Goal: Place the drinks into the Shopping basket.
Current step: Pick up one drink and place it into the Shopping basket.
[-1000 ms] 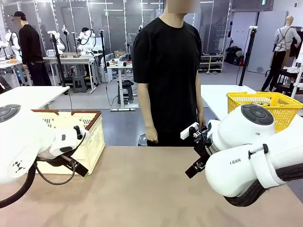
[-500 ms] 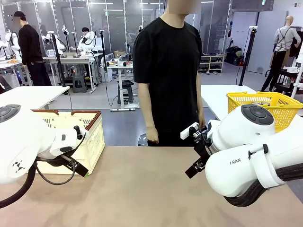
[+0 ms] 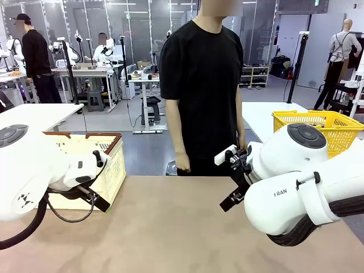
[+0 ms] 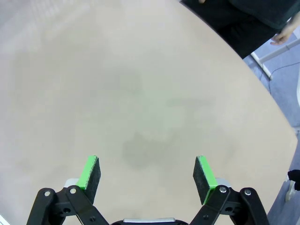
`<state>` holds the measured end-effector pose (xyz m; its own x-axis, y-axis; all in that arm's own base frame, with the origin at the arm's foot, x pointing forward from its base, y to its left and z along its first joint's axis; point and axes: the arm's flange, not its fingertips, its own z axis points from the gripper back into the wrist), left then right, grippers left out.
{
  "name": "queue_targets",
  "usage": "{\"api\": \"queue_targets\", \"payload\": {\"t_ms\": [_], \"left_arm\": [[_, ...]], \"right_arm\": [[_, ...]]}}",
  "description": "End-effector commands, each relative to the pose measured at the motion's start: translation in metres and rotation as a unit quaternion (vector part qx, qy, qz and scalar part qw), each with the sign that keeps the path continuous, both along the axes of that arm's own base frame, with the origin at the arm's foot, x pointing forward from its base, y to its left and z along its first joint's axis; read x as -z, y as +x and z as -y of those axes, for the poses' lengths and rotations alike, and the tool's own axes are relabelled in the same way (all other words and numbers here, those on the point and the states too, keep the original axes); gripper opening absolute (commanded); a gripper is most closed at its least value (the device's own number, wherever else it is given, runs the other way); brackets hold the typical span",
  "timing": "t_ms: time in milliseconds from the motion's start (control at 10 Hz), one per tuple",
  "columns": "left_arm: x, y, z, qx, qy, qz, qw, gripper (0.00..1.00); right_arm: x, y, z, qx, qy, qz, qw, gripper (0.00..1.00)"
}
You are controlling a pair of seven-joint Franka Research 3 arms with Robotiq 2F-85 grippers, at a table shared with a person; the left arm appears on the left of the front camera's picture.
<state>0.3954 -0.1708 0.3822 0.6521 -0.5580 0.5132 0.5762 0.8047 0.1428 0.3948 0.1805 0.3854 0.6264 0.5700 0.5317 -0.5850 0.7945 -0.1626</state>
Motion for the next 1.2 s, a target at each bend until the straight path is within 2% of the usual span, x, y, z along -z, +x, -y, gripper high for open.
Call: {"api": "queue_targets", "payload": {"t_ms": [0, 300, 400, 800, 900, 1100], "left_arm": [[-0.031, -0.015, 0.012, 0.012, -0.014, 0.017, 1.0, 1.0], [-0.082, -0.038, 0.026, 0.036, -0.027, 0.054, 0.998, 1.0], [-0.092, -0.042, 0.029, 0.042, -0.024, 0.068, 0.997, 1.0], [-0.107, -0.061, 0.04, 0.084, -0.012, 0.09, 0.992, 1.0], [-0.105, -0.053, 0.038, 0.063, -0.027, 0.091, 0.994, 1.0], [-0.105, -0.053, 0.038, 0.063, -0.027, 0.091, 0.994, 1.0]], "right_arm": [[-0.038, -0.009, -0.021, 0.022, -0.011, 0.024, 0.999, 1.0], [-0.103, -0.034, -0.038, 0.034, -0.035, 0.079, 0.996, 1.0], [-0.115, -0.041, -0.042, 0.035, -0.043, 0.097, 0.994, 1.0], [-0.126, -0.061, -0.05, 0.048, -0.042, 0.124, 0.99, 1.0], [-0.135, -0.056, -0.044, 0.017, -0.037, 0.113, 0.993, 1.0], [-0.135, -0.056, -0.044, 0.017, -0.037, 0.113, 0.993, 1.0]]}}
